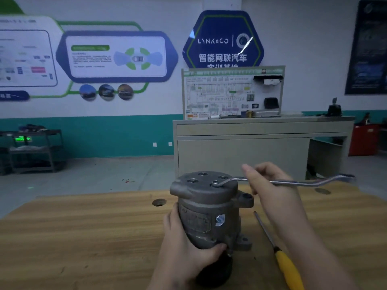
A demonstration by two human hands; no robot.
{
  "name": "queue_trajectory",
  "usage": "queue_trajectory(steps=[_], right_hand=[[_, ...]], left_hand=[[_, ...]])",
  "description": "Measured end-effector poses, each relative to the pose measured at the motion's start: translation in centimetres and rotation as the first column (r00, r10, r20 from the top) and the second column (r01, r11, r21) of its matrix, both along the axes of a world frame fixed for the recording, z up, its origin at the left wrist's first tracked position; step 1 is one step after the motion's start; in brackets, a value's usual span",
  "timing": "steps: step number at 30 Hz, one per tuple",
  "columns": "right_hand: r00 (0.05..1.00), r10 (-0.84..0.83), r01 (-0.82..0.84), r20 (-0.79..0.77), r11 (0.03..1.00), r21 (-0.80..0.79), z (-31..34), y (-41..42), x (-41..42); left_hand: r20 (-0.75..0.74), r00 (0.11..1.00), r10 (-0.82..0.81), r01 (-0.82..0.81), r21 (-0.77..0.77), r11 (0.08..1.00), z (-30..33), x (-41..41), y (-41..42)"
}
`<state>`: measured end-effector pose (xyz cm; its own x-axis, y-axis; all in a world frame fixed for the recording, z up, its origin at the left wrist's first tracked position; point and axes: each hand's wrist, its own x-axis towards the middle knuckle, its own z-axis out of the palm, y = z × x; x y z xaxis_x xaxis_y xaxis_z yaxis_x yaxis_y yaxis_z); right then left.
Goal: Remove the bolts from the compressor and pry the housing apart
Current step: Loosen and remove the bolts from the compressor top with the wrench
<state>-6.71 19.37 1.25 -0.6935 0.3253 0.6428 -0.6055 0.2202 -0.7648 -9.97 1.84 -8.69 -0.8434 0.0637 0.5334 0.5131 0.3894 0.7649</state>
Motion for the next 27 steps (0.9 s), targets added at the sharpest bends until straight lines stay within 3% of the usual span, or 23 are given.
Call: queue_trajectory(steps=[2,7,9,12,14,16,18,19,22,27], right_hand=[[0.959,0.241,-0.211,0.150,0.959,-0.188,0.6,0.9,-0.6],[0.804,0.530,-0.345,0.271,0.786,-0.513,1.7,1.8,-2.8],[0.756,0.619,-0.372,0.211,0.672,-0.641,2.2,1.8,-3.4],[0.771,0.637,-0.417,0.004,0.510,-0.752,2.6,2.0,-3.8],[0.827,0.557,-0.442,-0.073,0.565,-0.697,2.3,2.0,-3.8],[0.921,0.365,-0.375,-0.134,0.748,-0.547,2.0,1.9,-3.5],[0.981,0.075,-0.125,-0.177,0.949,-0.289,2.0,1.4,-2.5],[0.975,-0.024,-0.020,-0.221,0.981,-0.194,2.0,1.2,-2.0],[0.934,-0.095,0.097,-0.345,0.995,-0.013,2.0,0.8,-0.9],[0.848,0.002,0.172,-0.530,0.945,0.279,1.9,0.5,-0.4]], left_hand=[[0.002,1.000,0.014,-0.014,0.002,1.000,-0.2,-0.1,0.0],[-0.049,0.996,-0.076,0.079,0.047,0.996,0.2,0.6,0.1],[-0.046,0.992,-0.116,0.120,0.087,0.989,0.5,1.1,0.2],[-0.023,1.000,-0.016,0.018,0.076,0.997,0.3,1.9,0.6],[0.002,0.994,0.107,-0.107,0.076,0.991,0.4,2.7,1.2],[0.014,0.973,0.231,-0.231,0.057,0.971,0.7,3.4,2.3],[0.044,0.947,0.317,-0.319,0.025,0.948,0.9,4.0,3.5],[0.059,0.937,0.345,-0.347,0.018,0.938,1.0,4.3,4.0],[0.063,0.917,0.395,-0.398,0.051,0.916,1.0,4.6,4.8],[-0.048,0.859,0.509,-0.511,-0.038,0.859,1.3,4.0,4.9]])
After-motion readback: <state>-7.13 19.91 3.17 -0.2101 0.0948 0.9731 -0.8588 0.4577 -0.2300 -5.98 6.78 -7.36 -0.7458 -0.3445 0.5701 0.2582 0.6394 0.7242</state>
